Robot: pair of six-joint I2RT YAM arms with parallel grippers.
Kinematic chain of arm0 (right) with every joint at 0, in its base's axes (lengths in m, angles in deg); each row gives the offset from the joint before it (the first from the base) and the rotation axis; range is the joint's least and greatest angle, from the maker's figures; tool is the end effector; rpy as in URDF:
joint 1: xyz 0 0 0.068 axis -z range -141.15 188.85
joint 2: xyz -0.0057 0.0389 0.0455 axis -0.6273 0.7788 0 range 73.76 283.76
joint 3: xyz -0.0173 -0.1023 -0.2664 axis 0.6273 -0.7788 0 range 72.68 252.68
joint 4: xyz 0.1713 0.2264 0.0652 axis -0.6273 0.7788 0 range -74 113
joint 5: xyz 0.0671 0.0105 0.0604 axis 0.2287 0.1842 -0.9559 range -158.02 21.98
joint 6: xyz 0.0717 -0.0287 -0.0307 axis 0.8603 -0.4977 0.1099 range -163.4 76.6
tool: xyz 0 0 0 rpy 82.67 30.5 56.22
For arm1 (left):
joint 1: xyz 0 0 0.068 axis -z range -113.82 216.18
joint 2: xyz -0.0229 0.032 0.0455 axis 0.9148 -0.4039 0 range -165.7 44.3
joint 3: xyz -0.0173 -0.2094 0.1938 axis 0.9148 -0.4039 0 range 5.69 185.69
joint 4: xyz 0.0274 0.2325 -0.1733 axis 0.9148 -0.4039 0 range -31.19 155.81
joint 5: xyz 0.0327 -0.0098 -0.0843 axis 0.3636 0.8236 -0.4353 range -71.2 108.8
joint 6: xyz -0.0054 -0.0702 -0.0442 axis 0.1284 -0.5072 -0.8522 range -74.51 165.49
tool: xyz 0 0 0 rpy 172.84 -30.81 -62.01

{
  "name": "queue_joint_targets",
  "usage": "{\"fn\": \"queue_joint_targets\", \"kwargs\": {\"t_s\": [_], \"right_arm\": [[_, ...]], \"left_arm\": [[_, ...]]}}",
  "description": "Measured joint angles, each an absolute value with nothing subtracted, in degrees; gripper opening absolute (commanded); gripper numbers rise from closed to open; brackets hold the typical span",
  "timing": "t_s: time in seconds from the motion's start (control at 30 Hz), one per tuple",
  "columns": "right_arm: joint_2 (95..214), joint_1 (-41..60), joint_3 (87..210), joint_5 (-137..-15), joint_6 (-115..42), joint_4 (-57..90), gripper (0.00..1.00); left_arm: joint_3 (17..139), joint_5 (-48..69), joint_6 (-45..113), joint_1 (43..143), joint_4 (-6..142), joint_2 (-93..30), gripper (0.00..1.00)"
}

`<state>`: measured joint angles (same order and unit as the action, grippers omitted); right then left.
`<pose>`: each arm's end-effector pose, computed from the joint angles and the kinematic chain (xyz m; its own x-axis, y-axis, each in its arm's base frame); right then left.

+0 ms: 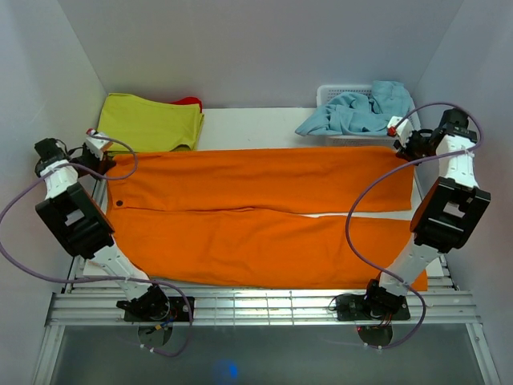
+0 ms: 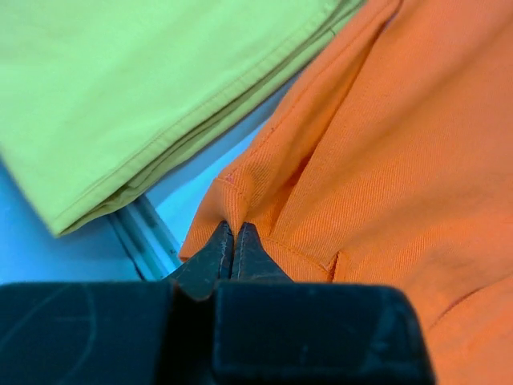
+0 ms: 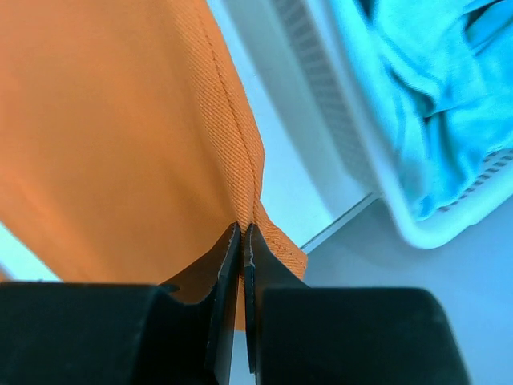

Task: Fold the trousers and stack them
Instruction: Fold the trousers

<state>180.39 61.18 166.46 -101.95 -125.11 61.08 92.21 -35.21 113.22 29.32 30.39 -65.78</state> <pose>0.4351 -0.1349 0.2626 -0.1537 -0.8245 -0.5445 -0.7698 0.4454 -0.4572 0.3976 0.2248 0.2185 -0.2774 0.4717 -0.8370 0.6275 0.7487 0.2140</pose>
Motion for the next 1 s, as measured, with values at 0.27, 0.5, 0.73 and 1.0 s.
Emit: {"fn": "queue_joint_targets", "kwargs": {"t_s": [0.27,0.5,0.73,1.0], "right_arm": [[168.9,66.9,152.9,-104.6,-129.4,63.2,0.08],[154.5,76.9,144.4,-109.2,-139.6,72.3,0.08],[145.6,91.0,132.3,-107.6,-152.1,85.9,0.08],[140.3,100.7,116.1,-96.7,-155.5,89.1,0.08]], "left_arm": [[82.7,-44.1,112.5,20.1,32.3,-52.4,0.0],[77.0,-50.4,128.7,8.0,16.7,-44.5,0.0],[75.0,-49.8,150.2,-5.6,-7.1,-49.2,0.0],[66.2,-38.6,156.6,-14.4,-10.8,-50.8,0.0]]}}
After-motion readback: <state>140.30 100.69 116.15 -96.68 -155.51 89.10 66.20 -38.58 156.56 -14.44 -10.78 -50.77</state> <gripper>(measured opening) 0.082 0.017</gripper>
